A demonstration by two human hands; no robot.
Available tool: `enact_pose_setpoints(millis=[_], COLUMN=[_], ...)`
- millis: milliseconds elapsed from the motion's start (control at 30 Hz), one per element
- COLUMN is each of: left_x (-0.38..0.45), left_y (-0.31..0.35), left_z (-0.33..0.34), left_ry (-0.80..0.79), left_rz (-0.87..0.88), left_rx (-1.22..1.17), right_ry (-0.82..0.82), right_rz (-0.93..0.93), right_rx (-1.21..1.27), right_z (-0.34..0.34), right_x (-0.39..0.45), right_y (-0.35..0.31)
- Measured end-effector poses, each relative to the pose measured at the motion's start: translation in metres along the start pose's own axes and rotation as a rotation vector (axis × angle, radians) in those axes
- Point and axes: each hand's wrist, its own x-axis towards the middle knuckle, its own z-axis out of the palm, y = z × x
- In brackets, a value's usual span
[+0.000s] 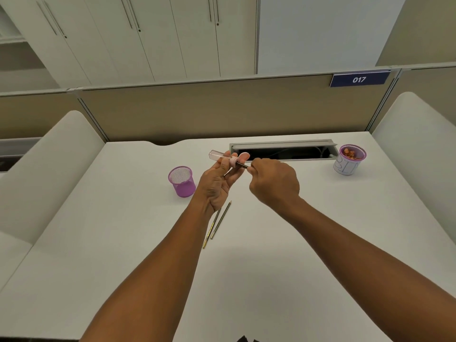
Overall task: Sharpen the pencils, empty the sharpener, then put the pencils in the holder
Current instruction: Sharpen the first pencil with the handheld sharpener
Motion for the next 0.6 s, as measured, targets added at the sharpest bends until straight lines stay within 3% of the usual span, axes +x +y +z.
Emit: enact_pose_setpoints(millis=[67,133,233,300,367,433,600], left_x=[-0.001,-0.004,-0.006,-0.007,-0.006,-0.006,-0.005], left_y=[0.001,0.001,0.001,0.003,0.005,0.007,0.008], left_z=[0.0,-0.002,-0.005,-0.005,-0.005,-0.006,-0.008], left_ry=[-0.026,-0.057,-0.103,-0.11,-0.099,-0.089,-0.047], left_rz=[-0.002,-0.013,-0.036,-0.04,-0.042,-0.045,-0.05], left_rx=[0.009,0.001,0.013,0.039,0.051,0.057,0.058], right_ry=[-0.059,-0.245,-0.618,-0.739,-0.746,-0.639,-0.132], right_rz=[0.069,0.213,0.681,0.861,0.791,0.602,0.092], right_rx=[0.045,0.218,0.892,1.154,1.109,0.912,0.34], right_z=[0.0,-0.006,-0.018,-0.022,-0.021,-0.017,0.0], right_x=[0.001,0.01,0.025,0.026,0.023,0.017,0.007], right_y=[-0.003,-0.005,0.0,0.006,0.006,0.0,-0.002])
